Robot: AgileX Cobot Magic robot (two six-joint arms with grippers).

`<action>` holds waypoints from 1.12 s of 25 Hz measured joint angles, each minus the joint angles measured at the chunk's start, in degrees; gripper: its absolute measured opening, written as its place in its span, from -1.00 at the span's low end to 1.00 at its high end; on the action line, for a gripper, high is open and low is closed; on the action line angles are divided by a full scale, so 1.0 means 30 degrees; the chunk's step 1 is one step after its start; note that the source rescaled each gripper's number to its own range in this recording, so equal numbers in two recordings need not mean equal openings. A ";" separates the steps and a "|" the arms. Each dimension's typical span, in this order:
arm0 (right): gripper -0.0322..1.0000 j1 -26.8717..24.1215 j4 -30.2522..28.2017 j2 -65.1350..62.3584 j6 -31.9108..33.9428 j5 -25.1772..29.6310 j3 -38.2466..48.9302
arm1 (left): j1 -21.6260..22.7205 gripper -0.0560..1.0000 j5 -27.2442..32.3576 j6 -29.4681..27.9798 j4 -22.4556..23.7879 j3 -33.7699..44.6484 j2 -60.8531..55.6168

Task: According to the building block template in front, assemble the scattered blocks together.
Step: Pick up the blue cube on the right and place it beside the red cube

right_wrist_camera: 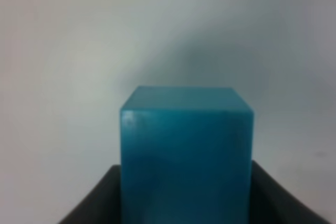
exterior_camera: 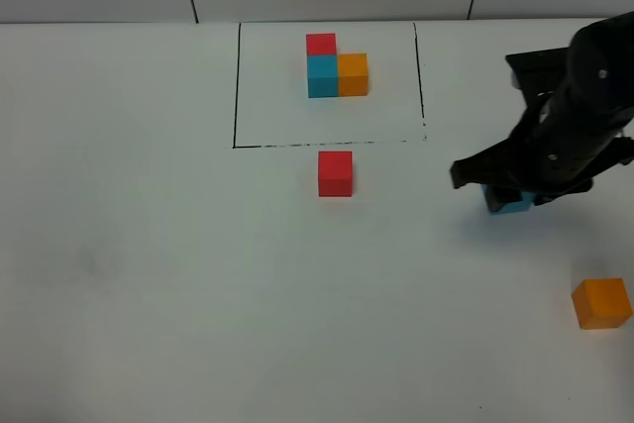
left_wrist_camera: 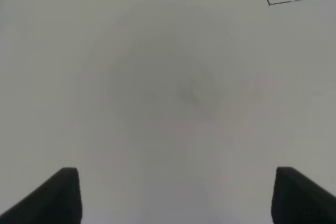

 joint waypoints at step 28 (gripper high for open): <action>-0.90 0.6710 0.0834 0.6556 0.8548 -0.3034 -0.4981 | 0.0000 0.39 0.0000 -0.0054 0.0000 0.0000 0.0000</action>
